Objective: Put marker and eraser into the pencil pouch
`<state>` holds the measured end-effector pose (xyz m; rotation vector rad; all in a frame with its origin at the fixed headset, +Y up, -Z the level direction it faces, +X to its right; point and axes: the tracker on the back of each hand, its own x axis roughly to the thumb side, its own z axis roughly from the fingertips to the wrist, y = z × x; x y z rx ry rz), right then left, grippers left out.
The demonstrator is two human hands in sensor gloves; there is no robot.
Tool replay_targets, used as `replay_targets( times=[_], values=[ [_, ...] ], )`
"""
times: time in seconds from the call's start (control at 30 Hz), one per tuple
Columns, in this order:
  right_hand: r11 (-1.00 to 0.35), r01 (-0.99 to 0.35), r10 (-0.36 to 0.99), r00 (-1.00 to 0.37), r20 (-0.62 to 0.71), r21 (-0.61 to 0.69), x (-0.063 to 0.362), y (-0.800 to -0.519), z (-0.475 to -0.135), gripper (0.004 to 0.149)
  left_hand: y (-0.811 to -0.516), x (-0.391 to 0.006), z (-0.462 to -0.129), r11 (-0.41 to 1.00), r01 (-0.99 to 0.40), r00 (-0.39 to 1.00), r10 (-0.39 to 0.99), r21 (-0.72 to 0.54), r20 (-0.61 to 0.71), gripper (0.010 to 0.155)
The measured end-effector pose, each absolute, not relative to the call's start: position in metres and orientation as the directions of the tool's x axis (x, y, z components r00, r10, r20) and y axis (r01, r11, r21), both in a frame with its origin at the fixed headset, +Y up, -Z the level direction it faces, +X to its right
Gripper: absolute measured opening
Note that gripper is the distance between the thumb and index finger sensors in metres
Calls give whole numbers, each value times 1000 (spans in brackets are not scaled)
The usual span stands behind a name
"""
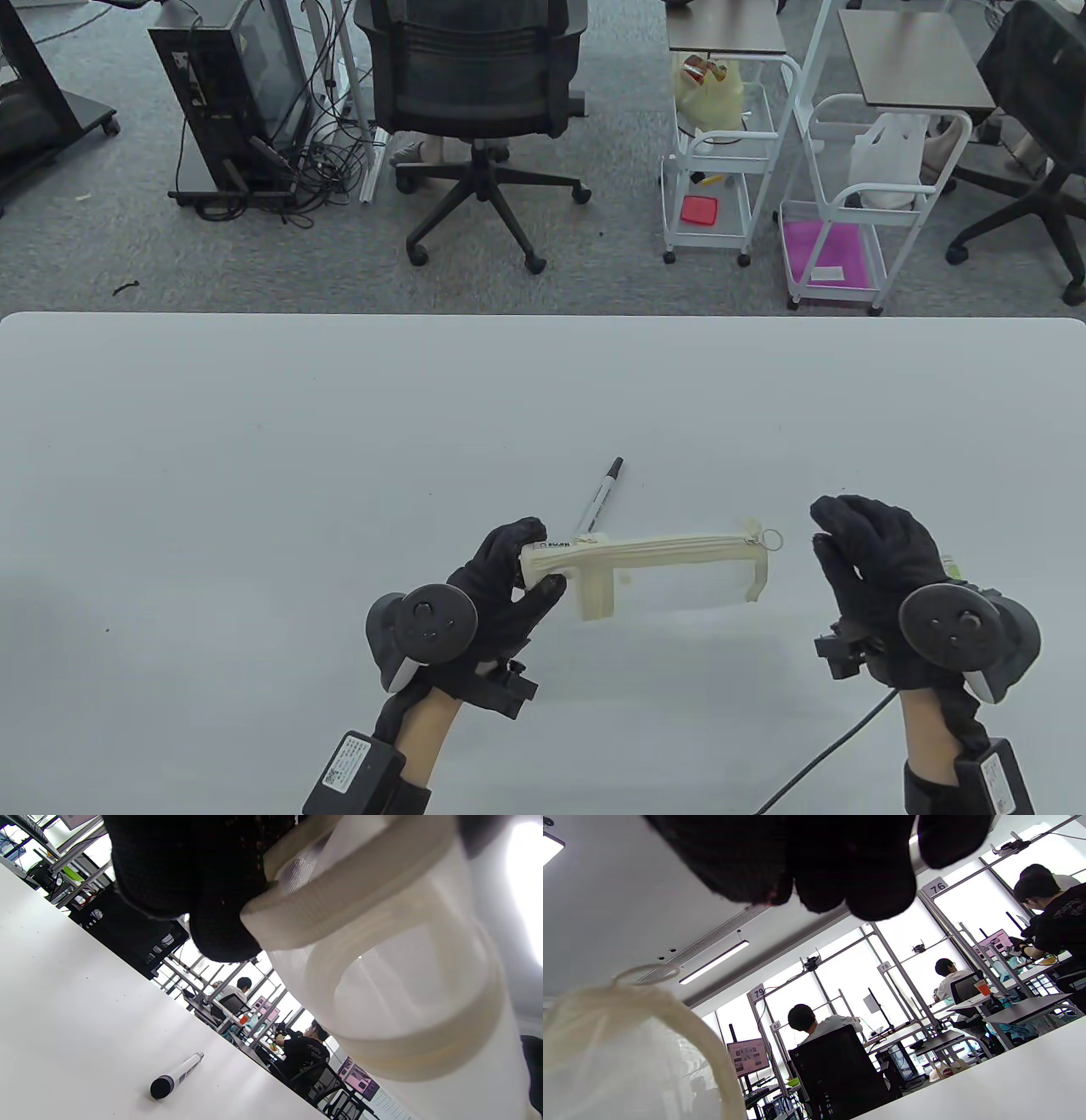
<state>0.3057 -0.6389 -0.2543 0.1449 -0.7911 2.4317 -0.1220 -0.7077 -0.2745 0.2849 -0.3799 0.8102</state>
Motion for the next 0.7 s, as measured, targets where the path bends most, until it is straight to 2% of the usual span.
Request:
replay_targets(
  times=[0.13,0.3,0.4,0.5,0.57,0.6,0.7],
  values=[
    [-640,-566,542,-812,218,-520,325,-644,-258,47,-708,-120,-274,669,-736,637,633,103,440,70],
    [-644,-621,606,-771,198,-447,333,-653,-265,52,-708,-119,-274,672,-735,635,633,93,443,70],
    [-621,-720,701,-687,193,-309,334,-665,-274,60,-708,-119,-274,673,-734,636,632,94,443,70],
    [-493,-870,857,-484,176,5,329,-684,-285,79,-708,-120,-274,669,-738,633,637,93,440,70],
    [-395,-906,915,-374,152,151,322,-692,-289,91,-708,-120,-274,668,-738,633,637,95,440,71],
    [-380,-897,924,-360,128,227,315,-697,-291,96,-708,-120,-274,666,-740,631,639,95,440,71],
    [-406,-867,914,-380,143,289,300,-704,-295,103,-708,-120,-274,663,-744,626,642,91,442,71]
  ],
)
